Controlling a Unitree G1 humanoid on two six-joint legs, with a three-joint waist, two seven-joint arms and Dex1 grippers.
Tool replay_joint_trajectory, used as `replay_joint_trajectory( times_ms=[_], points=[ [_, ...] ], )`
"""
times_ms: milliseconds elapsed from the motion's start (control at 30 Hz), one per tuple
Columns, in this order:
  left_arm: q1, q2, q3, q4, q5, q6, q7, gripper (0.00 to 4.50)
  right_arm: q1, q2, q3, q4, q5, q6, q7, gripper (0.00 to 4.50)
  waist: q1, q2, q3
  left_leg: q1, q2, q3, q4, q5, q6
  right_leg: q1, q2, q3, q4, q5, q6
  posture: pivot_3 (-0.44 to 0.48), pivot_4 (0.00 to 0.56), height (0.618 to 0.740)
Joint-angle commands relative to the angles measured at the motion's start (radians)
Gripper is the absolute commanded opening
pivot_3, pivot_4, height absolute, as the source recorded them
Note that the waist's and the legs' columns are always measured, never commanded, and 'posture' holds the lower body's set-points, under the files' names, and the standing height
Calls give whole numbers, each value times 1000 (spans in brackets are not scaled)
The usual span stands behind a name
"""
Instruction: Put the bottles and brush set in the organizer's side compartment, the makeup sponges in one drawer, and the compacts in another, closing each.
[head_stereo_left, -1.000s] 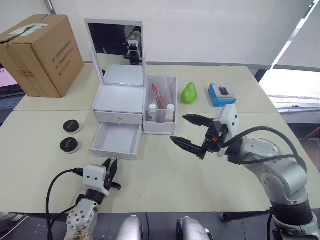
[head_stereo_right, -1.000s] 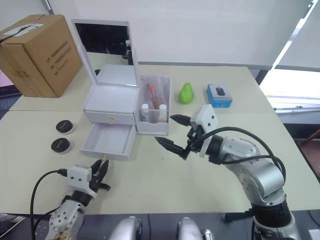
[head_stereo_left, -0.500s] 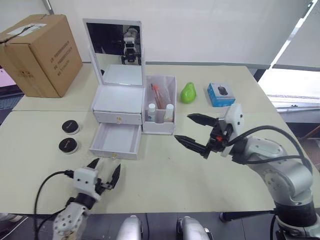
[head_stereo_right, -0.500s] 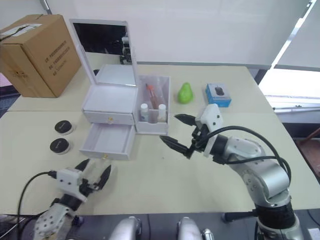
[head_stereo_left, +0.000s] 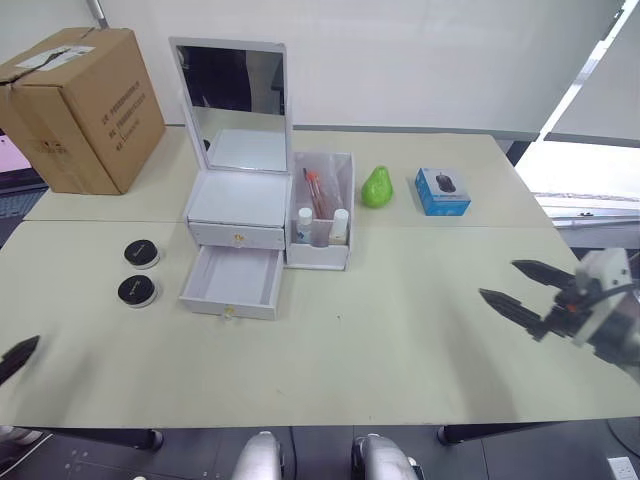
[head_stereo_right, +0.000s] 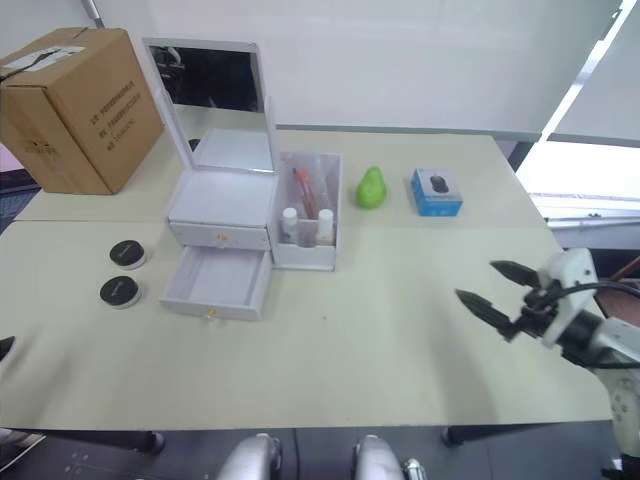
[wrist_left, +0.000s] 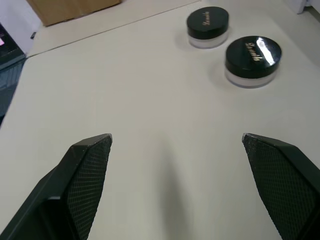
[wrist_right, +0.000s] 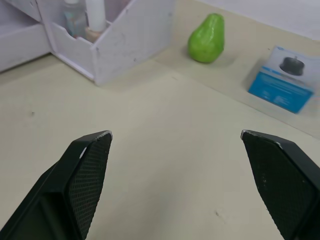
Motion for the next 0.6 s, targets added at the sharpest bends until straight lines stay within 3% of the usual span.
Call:
replay_joint_trajectory(
  times_ms=[33, 233, 367, 600],
  points=[
    [-11, 55, 48, 114, 11, -23, -79, 4486, 37, -19, -81, 72, 7, -51, 66, 4500, -1, 0, 0, 0, 0, 0, 0, 0, 0, 0, 0, 0, 0, 0, 0, 0, 150, 729],
    [-28, 128, 87, 237, 31, -52, -131, 4486, 116, -41, -89, 161, -45, -101, 122, 4500, -1, 0, 0, 2, 1, 1, -2, -1, -2, 0, 0, 0, 0, 0, 0, 0, 150, 729],
    [-25, 93, 79, 170, 38, -48, -115, 4486, 75, -6, -49, 112, -32, -84, 86, 4500, -1, 1, 0, 4, 1, 5, -6, -2, -3, -1, -3, 0, 0, 0, 0, 0, 150, 729],
    [19, -175, 61, -304, 5, 142, 134, 4486, -68, 47, 59, -115, 58, 56, -27, 4500, -2, 0, -1, 5, 2, 8, -9, -2, -3, 0, -2, 2, 1, 1, 0, 0, 150, 729]
  ],
)
